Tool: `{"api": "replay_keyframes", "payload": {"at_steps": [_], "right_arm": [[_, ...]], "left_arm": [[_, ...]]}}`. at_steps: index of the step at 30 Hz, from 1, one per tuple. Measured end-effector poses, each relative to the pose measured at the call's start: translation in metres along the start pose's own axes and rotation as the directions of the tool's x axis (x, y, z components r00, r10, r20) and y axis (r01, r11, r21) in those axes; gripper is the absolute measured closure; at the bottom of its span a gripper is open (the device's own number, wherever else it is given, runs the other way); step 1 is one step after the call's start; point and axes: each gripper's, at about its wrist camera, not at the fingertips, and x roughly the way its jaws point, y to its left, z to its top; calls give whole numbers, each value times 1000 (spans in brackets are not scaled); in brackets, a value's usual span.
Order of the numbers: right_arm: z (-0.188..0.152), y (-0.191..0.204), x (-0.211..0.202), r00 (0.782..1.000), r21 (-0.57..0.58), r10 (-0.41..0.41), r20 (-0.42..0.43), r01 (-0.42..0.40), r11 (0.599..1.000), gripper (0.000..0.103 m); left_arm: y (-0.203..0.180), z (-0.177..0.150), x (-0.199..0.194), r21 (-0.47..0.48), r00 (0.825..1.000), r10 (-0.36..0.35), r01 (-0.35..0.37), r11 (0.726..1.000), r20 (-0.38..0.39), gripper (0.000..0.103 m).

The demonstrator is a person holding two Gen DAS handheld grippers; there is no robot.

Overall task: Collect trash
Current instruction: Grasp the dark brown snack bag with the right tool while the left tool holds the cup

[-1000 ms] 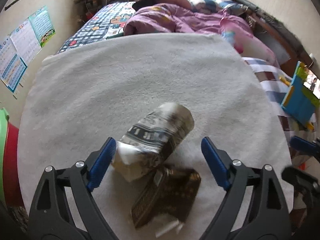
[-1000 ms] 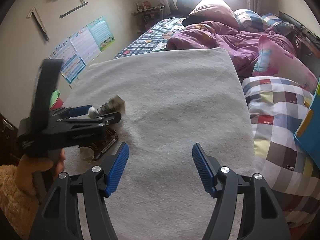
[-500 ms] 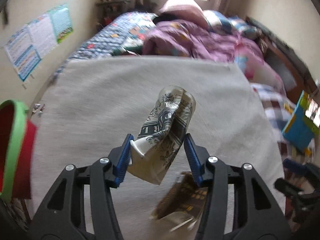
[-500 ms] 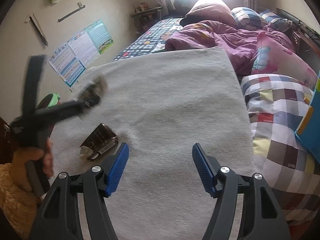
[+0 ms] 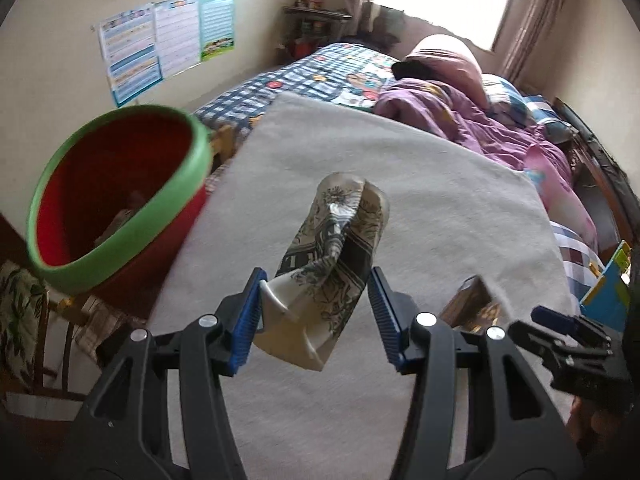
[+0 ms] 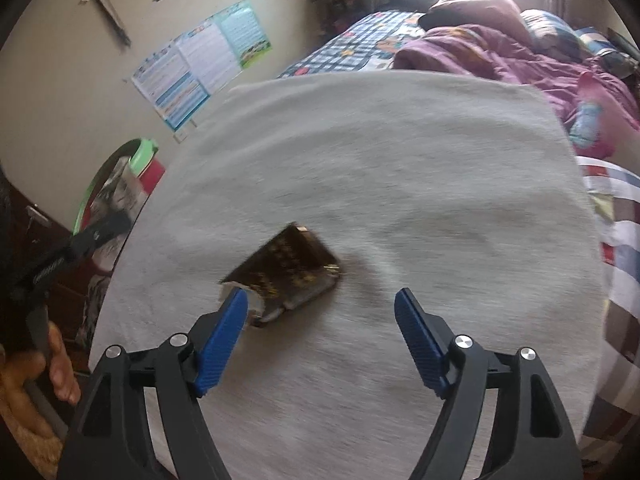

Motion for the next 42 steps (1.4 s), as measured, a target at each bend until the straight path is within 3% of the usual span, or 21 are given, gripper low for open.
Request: {"api": "replay_keyframes", "payload": {"at_steps": [6,14,16,21,24,27,34,42], "right_arm": [[7,10,24,999,54,3,-46,-1,999,29],[24,18,37,998,74,-51,-40,54,996,29],[27,25,41,998,42,-53,-28,54,998,44],[31,48,44,997,-105,-73,10,74,992,60],[30,54,44,997,-126,-71,17,72,989,58],[26,46,36,997,-55,-64,38,66,996,37],[18,39,46,997,57,-69,-28,71,996,37],[18,63,49,997,14,-74,-23,74,997,49]], "left_arm": [[17,-6,-6,-3,1000,17,-17,1000,0,53],[19,-5,-6,38,1000,-2,2,999,1,53],[19,-4,-4,49,1000,-10,10,999,-3,53],[25,-1,0,73,1000,-26,27,997,-7,53],[28,2,2,81,999,-35,35,996,-5,53],[32,6,3,85,999,-42,42,996,5,53],[38,9,5,85,998,-56,55,995,13,53],[45,11,3,98,998,-67,65,993,21,53]]}}
